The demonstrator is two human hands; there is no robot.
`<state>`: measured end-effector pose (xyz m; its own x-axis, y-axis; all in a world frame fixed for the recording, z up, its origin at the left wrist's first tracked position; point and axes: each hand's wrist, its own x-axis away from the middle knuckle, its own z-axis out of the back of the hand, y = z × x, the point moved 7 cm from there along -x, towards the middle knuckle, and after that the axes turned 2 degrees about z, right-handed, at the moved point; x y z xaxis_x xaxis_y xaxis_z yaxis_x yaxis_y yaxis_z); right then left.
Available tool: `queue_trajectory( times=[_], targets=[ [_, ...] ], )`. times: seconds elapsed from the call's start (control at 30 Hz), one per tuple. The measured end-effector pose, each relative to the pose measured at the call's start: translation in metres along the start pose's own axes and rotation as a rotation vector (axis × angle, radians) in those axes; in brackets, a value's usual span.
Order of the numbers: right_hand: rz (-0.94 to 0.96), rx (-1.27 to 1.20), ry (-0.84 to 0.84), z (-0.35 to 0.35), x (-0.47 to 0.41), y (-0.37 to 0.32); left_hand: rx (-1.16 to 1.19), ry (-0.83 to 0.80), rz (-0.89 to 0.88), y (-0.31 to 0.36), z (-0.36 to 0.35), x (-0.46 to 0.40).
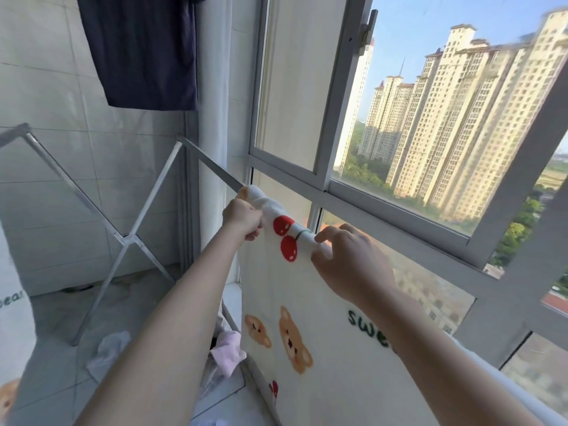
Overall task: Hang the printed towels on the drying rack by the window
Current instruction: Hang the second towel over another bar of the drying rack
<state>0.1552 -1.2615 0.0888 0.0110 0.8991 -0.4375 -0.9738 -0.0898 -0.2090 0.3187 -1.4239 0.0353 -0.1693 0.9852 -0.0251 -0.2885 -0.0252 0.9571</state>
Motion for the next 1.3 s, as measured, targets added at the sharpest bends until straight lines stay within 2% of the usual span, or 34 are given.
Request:
queue_trajectory(
  times=[0.1, 0.17, 0.47, 0.7, 0.93, 1.0, 1.1, 1.23, 1.3],
  targets=[
    [0.005, -0.02, 0.017, 0.006, 0.001, 0.002, 0.181, 0.138, 0.038, 0.005, 0.023, -0.009],
    [0.014, -0.029, 0.007, 0.009, 0.002, 0.002, 0.236, 0.162, 0.026, 0.002, 0.031, -0.015],
    [-0.12, -0.058, -0.184, 0.033, 0.029, 0.035, 0.004, 0.12, -0.03, 0.001, 0.005, 0.018],
    [-0.168, -0.099, -0.519, 0.076, 0.095, 0.067, -0.087, 0.09, -0.131, 0.04, -0.03, 0.102],
    [-0.161, -0.14, -0.665, 0.119, 0.17, 0.096, -0.121, -0.204, -0.226, 0.074, -0.074, 0.231],
    [-0.141, -0.142, -0.604, 0.124, 0.182, 0.1, -0.121, -0.31, -0.276, 0.079, -0.084, 0.267],
    [-0.122, -0.147, -0.354, 0.133, 0.189, 0.102, -0.192, -0.497, -0.37, 0.084, -0.097, 0.32],
    [-0.099, -0.16, -0.151, 0.138, 0.197, 0.096, -0.298, -0.687, -0.322, 0.074, -0.1, 0.362],
    [-0.095, -0.163, -0.086, 0.141, 0.198, 0.09, -0.38, -0.695, -0.317, 0.069, -0.101, 0.376]
  ],
)
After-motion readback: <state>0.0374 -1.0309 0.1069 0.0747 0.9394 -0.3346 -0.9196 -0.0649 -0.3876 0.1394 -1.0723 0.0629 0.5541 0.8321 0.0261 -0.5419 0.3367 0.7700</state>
